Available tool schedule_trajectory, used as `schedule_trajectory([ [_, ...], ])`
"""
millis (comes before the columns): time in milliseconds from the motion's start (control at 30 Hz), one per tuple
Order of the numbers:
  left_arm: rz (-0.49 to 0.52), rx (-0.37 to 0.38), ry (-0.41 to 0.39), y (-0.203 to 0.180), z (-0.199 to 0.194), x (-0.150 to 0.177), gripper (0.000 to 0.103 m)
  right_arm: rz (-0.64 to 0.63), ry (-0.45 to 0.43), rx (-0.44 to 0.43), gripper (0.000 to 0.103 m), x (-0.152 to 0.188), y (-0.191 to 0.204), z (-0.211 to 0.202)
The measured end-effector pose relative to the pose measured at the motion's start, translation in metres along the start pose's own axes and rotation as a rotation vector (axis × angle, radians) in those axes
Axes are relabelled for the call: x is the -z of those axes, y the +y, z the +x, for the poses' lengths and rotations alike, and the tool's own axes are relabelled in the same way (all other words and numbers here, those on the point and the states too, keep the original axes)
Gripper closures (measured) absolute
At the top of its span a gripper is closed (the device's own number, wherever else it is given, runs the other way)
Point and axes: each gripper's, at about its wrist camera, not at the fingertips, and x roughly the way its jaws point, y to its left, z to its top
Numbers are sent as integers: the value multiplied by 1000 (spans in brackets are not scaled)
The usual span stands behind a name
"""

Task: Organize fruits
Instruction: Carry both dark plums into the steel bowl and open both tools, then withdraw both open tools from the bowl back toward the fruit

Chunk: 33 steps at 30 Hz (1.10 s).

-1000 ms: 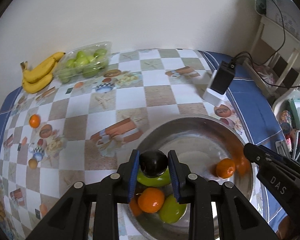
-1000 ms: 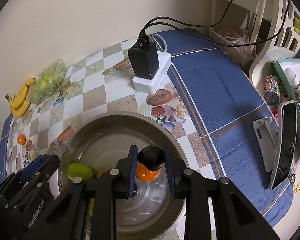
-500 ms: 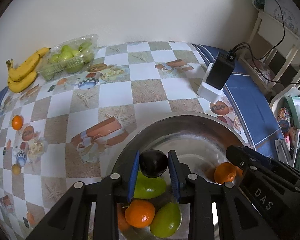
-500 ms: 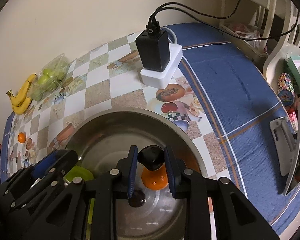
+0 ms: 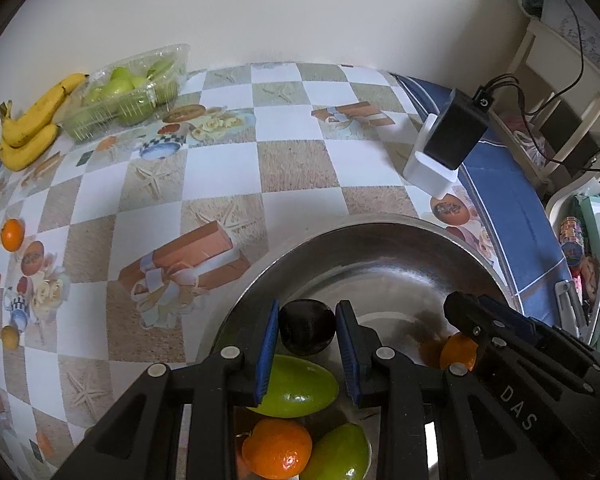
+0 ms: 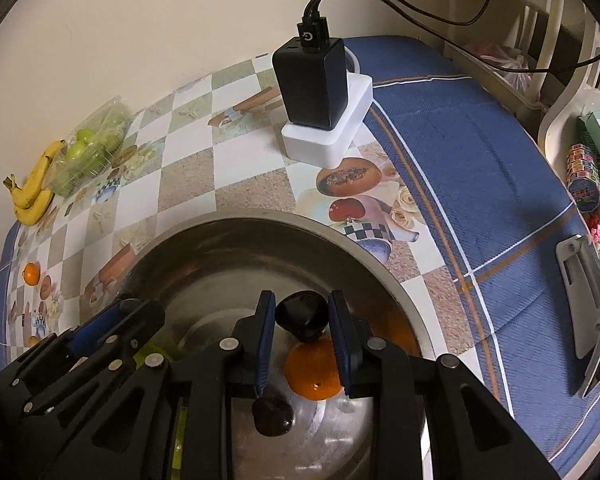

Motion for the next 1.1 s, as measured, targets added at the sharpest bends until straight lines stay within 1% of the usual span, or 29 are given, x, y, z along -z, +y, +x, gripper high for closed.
schedule_trajectory([
  [500,-10,11,36,1,8,3,71,3,10,14,74,1,1,7],
  [600,-11,16,34,0,7,2,69,4,7,13,72,0,1,5],
  [633,-15,17,32,0,6,1,69,4,5,13,69,0,1,3],
  [800,-25,30,17,2,-4,-2,63,0,-18,13,69,-3,2,-9],
  [1000,-44,38,-1,7,-22,-7,63,-10,-55,17,69,-7,5,-28],
  [1100,-64,24,0,13,-29,-9,63,-11,-55,21,69,-7,5,-31],
])
